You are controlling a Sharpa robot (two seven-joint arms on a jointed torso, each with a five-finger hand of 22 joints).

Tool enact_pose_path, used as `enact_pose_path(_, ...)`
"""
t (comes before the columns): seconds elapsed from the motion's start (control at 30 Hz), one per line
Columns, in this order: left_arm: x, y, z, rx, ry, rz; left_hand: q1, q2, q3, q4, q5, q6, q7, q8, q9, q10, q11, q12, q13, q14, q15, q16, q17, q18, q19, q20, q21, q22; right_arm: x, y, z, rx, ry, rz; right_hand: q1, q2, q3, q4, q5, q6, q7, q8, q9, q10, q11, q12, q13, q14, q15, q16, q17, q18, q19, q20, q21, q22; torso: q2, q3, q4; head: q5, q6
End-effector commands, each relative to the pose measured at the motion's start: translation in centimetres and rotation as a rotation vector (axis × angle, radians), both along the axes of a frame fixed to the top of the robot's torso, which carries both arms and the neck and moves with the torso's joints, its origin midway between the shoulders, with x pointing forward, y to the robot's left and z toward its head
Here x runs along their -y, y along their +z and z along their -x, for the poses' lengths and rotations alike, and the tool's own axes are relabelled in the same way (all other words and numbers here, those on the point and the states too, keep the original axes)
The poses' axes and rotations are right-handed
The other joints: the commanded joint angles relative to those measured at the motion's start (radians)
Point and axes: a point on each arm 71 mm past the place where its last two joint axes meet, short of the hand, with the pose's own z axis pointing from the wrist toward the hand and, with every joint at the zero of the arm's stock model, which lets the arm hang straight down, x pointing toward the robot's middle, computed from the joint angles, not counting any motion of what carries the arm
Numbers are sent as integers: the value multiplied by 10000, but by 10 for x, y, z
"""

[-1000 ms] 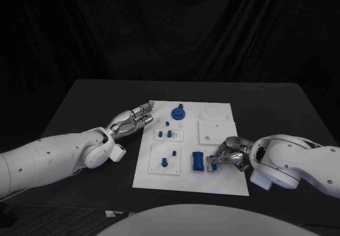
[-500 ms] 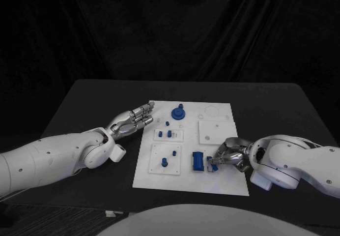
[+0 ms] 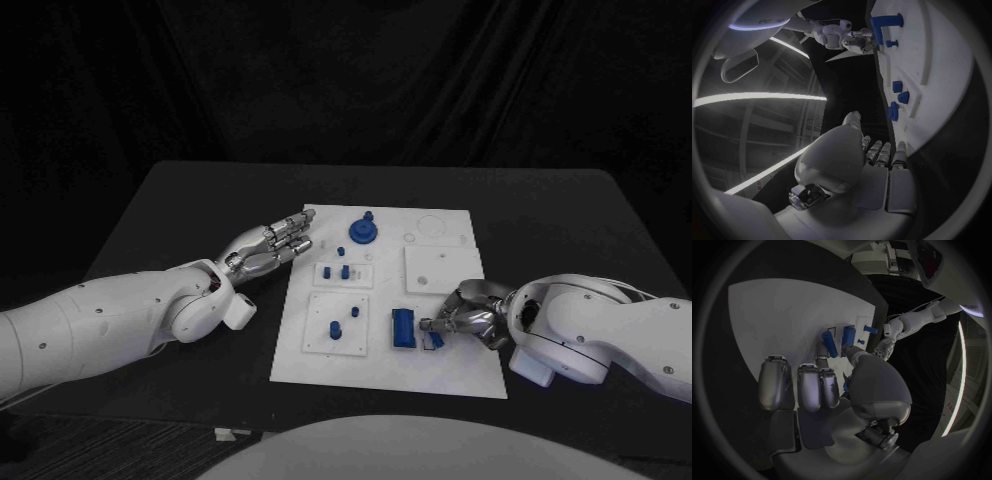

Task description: Assemble the parts on the task board

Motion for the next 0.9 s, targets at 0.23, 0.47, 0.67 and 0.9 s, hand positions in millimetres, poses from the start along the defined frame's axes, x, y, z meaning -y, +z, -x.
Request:
enact_pose_path(0.23, 2, -1, 1, -80, -125, 104, 177, -35, 172, -76, 114, 205, 448, 59, 43, 7, -18, 61, 18, -22, 76, -36, -9, 36, 8, 70, 9, 18, 4, 1, 1, 450, 143, 489, -294, 147, -583, 409, -953, 108, -95, 470, 446, 1059, -158, 26, 2634, 616, -103, -42, 46, -31, 80, -97, -107, 1844, 3, 0, 0, 37, -1)
enact_pose_path(0.47, 1, -1, 1, -111, -133, 94, 184, -39, 187, -83, 128, 244, 503, 65, 48, 9, -21, 65, 19, -22, 69, -36, -9, 40, 8, 69, 9, 17, 8, 2, 2, 649, 448, 1005, -1411, 503, -1579, 914, -1668, 63, -240, 1063, 1137, 1059, -284, 26, 2634, 633, -210, 0, 111, -36, 106, -200, -107, 1854, -2, 2, 1, 14, -1)
enact_pose_path(0.67, 2, -1, 1, -133, -152, 96, 188, -39, 192, -87, 139, 245, 520, 65, 47, 11, -15, 68, 19, -22, 68, -36, -9, 42, 9, 69, 10, 18, 8, 2, 4, 548, 675, 1215, -1934, 852, -2067, 910, -1638, 154, -333, 1399, 1553, 1059, -362, 26, 2634, 660, -273, 66, 251, -58, 150, -255, -17, 1887, -4, 2, -2, 18, -1)
enact_pose_path(0.9, 2, -2, 1, -157, -154, 84, 202, -37, 209, -101, 160, 241, 543, 63, 46, 10, -1, 68, 19, -22, 70, -36, -9, 44, 9, 71, 10, 18, 7, 1, 4, 550, 794, 1215, -1999, 1097, -2366, 909, -1582, 257, -456, 1836, 2100, 1059, -460, 26, 2634, 680, -359, 123, 359, -82, 196, -332, 92, 1922, -4, 1, -4, 27, -1)
